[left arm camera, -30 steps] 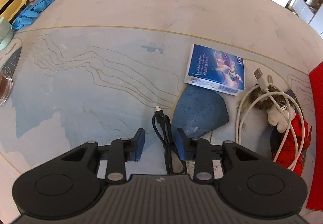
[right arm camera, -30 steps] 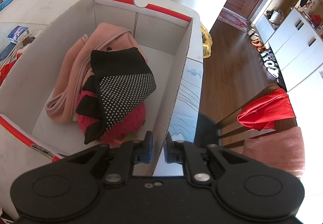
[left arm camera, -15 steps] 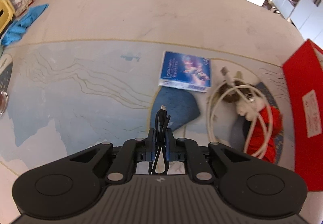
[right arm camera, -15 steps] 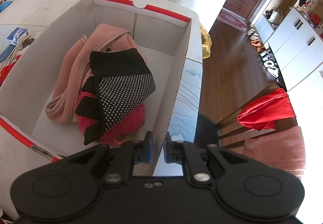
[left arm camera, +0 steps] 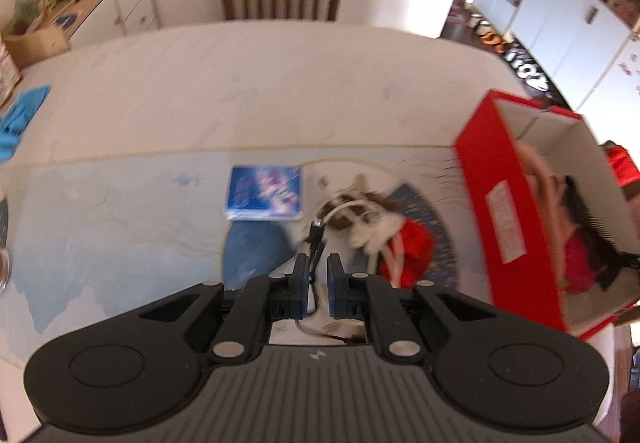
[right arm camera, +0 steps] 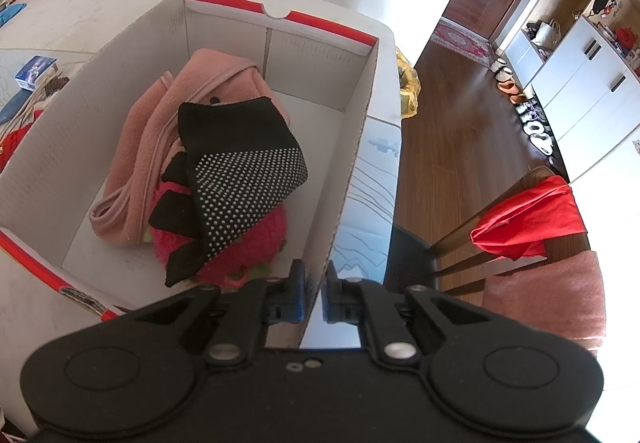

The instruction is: Organize objects

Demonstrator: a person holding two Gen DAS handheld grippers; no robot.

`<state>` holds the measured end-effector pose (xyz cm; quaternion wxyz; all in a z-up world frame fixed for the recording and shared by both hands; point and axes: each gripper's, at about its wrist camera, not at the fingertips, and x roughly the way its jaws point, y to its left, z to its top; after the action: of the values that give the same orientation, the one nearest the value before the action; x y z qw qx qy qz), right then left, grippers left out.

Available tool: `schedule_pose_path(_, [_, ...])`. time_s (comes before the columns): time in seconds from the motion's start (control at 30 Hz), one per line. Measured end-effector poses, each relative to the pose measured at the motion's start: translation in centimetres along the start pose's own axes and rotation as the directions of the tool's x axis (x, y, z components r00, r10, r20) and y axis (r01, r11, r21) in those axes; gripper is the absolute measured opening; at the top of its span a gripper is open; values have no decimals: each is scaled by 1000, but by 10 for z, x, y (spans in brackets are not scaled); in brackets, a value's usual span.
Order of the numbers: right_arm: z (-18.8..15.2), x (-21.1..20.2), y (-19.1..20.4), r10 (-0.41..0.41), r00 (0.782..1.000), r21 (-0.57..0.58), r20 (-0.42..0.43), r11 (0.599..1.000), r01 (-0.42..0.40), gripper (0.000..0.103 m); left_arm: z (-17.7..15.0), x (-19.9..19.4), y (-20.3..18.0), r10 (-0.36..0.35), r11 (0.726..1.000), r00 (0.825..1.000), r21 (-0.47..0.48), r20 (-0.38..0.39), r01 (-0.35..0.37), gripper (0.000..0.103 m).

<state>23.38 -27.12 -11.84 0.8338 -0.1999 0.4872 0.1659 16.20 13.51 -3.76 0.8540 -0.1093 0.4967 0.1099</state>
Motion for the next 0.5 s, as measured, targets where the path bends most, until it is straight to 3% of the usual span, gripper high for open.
schedule_pose_path(0.2, [0, 1, 0, 2, 1000, 5, 5, 1000, -2, 7, 13, -13, -22, -38, 997, 999, 66, 29, 36, 7])
schedule_pose_path(0.5, [-1, 2, 0, 4, 1000, 7, 4, 1000, -5, 7, 4, 27, -12, -17, 998, 999, 60, -49, 20, 8])
